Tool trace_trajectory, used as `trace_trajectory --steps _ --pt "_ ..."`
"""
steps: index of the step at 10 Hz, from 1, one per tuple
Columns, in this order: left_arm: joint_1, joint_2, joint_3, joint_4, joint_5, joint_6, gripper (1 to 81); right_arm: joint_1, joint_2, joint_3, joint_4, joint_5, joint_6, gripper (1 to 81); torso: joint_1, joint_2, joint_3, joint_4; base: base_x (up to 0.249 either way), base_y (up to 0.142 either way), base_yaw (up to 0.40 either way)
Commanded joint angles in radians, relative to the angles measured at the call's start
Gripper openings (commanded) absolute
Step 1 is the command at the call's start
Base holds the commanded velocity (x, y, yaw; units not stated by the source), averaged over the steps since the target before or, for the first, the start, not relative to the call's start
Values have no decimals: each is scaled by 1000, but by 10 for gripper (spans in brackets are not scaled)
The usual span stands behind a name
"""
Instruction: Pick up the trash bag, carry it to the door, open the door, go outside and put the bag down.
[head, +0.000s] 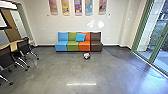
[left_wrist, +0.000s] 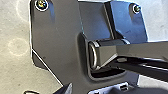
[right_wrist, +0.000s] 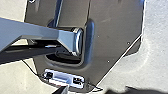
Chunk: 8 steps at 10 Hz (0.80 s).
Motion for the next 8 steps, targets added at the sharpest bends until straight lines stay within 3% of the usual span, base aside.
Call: trace_trajectory --steps 1,8 --pt "-29 -4 3 6 62 4 811 31 9 0 1 -66 0 811 0 0 0 0 165 0 0" --pt "-28 -3 4 5 61 4 811 34 10 -2 1 -66 0 811 0 0 0 0 165 0 0"
